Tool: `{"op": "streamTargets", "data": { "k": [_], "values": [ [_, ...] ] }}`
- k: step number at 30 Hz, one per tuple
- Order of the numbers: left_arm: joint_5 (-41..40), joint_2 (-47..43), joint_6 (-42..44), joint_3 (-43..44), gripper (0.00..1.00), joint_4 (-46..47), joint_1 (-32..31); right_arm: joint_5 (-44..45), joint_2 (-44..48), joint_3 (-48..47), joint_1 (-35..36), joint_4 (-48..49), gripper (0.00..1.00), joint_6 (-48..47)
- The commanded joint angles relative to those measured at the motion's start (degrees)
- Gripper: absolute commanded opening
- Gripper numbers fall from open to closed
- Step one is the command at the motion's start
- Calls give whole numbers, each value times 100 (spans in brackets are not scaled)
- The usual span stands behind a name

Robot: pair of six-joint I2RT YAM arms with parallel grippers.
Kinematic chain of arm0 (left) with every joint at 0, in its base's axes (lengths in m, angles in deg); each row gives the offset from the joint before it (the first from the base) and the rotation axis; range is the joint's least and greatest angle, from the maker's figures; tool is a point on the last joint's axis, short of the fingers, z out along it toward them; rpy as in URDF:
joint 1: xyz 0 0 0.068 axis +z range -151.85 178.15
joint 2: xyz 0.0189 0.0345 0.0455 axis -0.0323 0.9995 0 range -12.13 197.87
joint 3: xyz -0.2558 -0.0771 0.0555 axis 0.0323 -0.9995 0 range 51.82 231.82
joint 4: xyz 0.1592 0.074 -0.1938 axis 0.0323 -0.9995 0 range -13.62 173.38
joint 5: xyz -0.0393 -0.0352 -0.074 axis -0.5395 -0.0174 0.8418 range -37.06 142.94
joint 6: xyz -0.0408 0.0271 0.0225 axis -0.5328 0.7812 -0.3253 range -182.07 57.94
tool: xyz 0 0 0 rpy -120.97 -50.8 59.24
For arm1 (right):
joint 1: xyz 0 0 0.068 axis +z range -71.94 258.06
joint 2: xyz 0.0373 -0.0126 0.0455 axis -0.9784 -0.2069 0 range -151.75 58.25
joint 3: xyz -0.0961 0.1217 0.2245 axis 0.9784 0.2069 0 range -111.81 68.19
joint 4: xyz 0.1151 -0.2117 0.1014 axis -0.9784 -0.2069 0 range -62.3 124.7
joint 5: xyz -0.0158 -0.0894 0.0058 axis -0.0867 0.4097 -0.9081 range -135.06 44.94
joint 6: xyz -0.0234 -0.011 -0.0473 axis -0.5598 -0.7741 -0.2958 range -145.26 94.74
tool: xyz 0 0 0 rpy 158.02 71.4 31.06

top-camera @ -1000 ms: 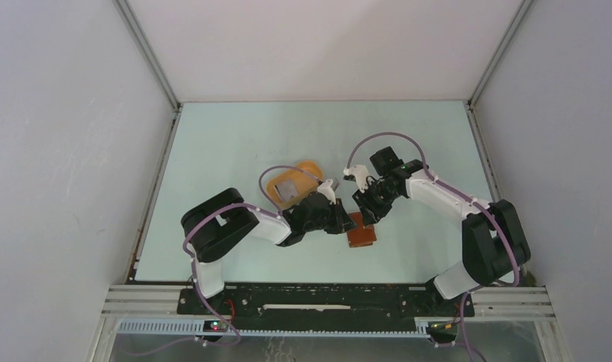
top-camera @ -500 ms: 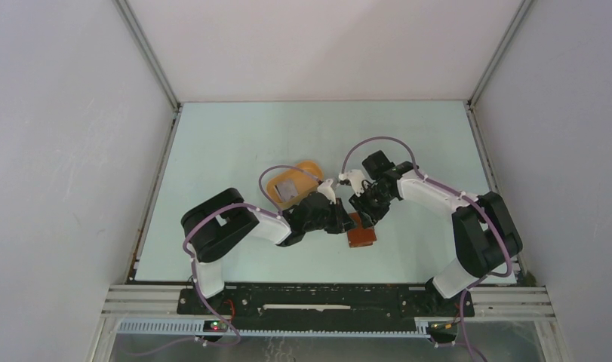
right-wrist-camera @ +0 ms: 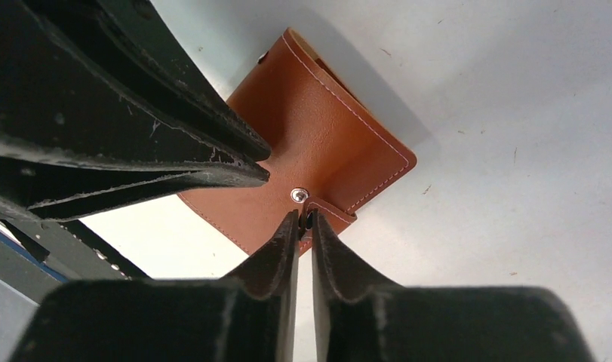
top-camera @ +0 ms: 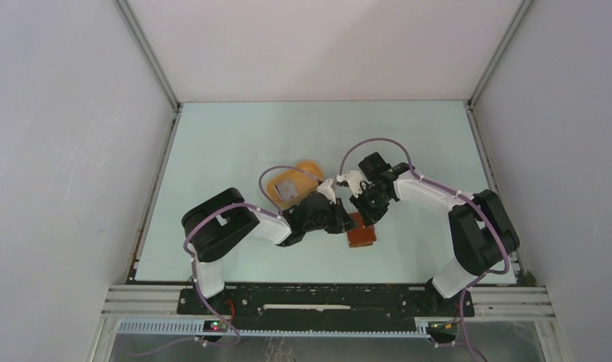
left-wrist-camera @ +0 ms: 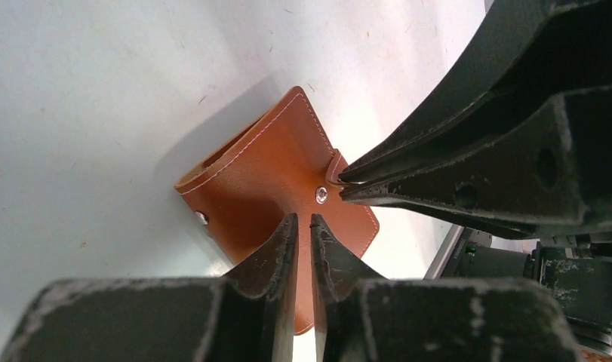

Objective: Put the credit cards into the card holder
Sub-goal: Close the card holder at the center of the board.

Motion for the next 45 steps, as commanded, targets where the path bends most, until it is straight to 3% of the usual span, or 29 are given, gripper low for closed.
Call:
{"op": "streamTargets", "data": {
  "k": [1,7,17,25,29,32,39,42,45],
  "values": [
    [53,16,-24,-76,15,152,26,49,40,1,70,80,13,44],
    [40,-25,-17,-110,15,151,30,-58,61,1,61,63,0,70],
    [34,-40,-33,-126,15,152,30,-519,-166,-60,-176,-25,0,186],
    [16,-133,-34,-167,15,164,30,-751,-185,-125,-273,-158,13,108],
    [-30,-407,9,-242,22,136,29,-1119,27,-172,-458,-336,38,-137],
    [-140,-790,161,-235,32,-174,25,-1321,357,-170,-581,-395,48,-295],
    [-570,-2120,704,-547,48,-983,2,-2058,1287,-224,-1144,-673,49,-739],
    [-799,-2875,1040,-846,51,-1245,-97,-2396,1950,-225,-1392,-789,49,-966],
    [-802,-3612,1675,-667,52,-2097,-211,-2735,2655,-227,-1608,-837,49,-1180]
  ]
}}
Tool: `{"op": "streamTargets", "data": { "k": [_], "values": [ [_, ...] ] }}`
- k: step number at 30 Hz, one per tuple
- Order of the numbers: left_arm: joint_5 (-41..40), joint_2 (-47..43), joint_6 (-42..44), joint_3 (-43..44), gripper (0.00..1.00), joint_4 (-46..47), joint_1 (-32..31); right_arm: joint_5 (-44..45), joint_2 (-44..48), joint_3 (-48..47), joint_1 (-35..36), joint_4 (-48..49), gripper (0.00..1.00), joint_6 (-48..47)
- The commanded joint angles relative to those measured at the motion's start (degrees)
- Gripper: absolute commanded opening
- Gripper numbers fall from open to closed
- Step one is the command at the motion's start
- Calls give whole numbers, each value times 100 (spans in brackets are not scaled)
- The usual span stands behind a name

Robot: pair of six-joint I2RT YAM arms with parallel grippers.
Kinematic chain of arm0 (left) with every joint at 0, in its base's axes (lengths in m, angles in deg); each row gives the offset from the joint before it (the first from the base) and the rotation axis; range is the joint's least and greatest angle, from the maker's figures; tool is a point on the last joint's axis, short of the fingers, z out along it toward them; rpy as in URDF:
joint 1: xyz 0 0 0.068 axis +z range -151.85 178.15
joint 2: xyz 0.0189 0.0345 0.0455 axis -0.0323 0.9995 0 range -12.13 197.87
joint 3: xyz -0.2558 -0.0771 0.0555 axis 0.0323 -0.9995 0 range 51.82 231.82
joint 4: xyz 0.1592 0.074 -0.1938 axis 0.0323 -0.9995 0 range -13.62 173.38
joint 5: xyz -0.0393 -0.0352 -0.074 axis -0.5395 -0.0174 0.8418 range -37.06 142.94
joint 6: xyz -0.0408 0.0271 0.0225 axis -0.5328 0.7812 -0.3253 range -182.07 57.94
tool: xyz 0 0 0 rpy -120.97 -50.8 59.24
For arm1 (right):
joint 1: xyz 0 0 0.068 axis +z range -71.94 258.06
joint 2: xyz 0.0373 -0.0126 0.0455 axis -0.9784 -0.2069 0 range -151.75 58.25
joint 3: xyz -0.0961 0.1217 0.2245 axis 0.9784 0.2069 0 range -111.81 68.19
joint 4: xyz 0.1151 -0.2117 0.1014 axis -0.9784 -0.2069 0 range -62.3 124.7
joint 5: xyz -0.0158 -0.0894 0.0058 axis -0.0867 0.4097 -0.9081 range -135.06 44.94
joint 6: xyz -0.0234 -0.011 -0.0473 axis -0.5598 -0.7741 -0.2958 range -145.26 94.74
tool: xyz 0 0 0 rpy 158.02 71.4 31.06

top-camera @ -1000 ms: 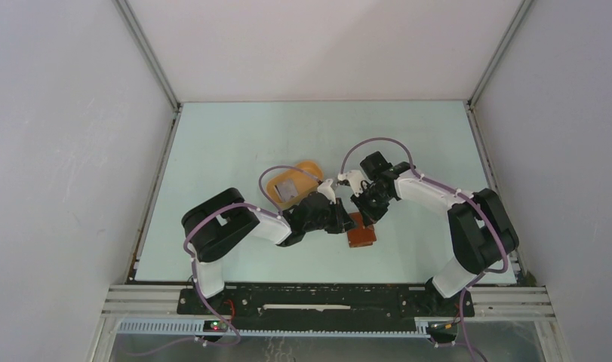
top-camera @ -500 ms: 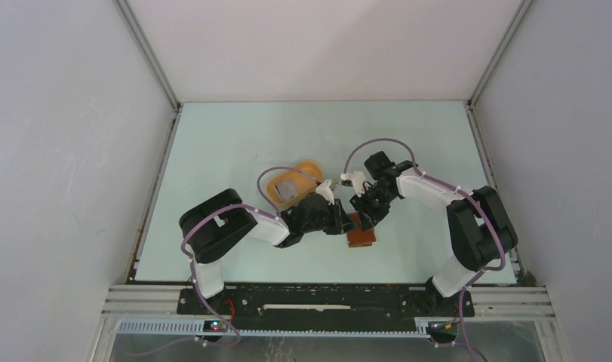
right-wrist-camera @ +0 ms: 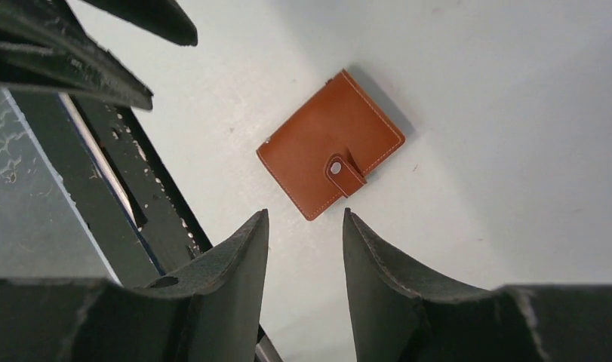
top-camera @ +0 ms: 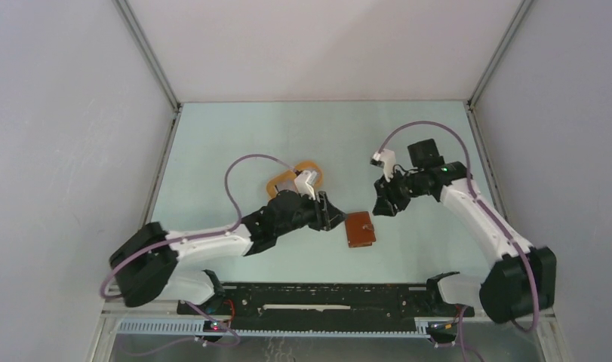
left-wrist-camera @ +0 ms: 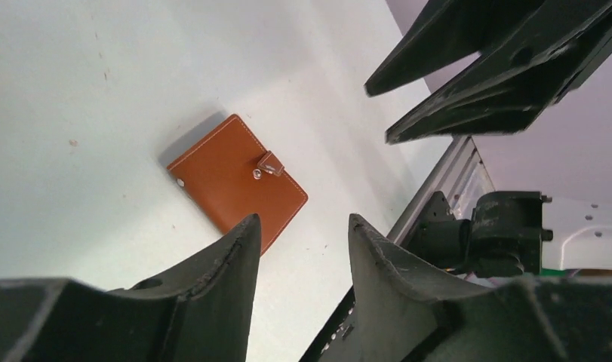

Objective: Put the credit cards into the card holder
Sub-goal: Close the card holder at the center of the board.

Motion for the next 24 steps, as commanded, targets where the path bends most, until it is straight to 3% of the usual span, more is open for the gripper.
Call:
{"op": "streamTargets", "data": {
  "k": [1,5,8,13,17,24],
  "values": [
    [-248,-1013,1178,265,52,-1339,-188,-766,1152,-199,-234,-195,49,-519],
    [-136,-1818,2027,886,53,-2397,-252,-849,1926,-199,-252,-81,52,-660],
    [-83,-2405,2544,1066,57,-2527,-248,-1039,2309,-193,-251,-289,61,-1014],
    [-16,-2839,3238,800,80,-2038,-240,-1493,2483,-195,-251,-893,65,-1426],
    [85,-2693,3492,389,100,-1571,-215,-1776,2385,-38,-292,-988,66,-1646],
    [1130,-1453,3467,227,99,-794,93,-2355,2261,775,-582,-696,66,-2394]
  ]
}}
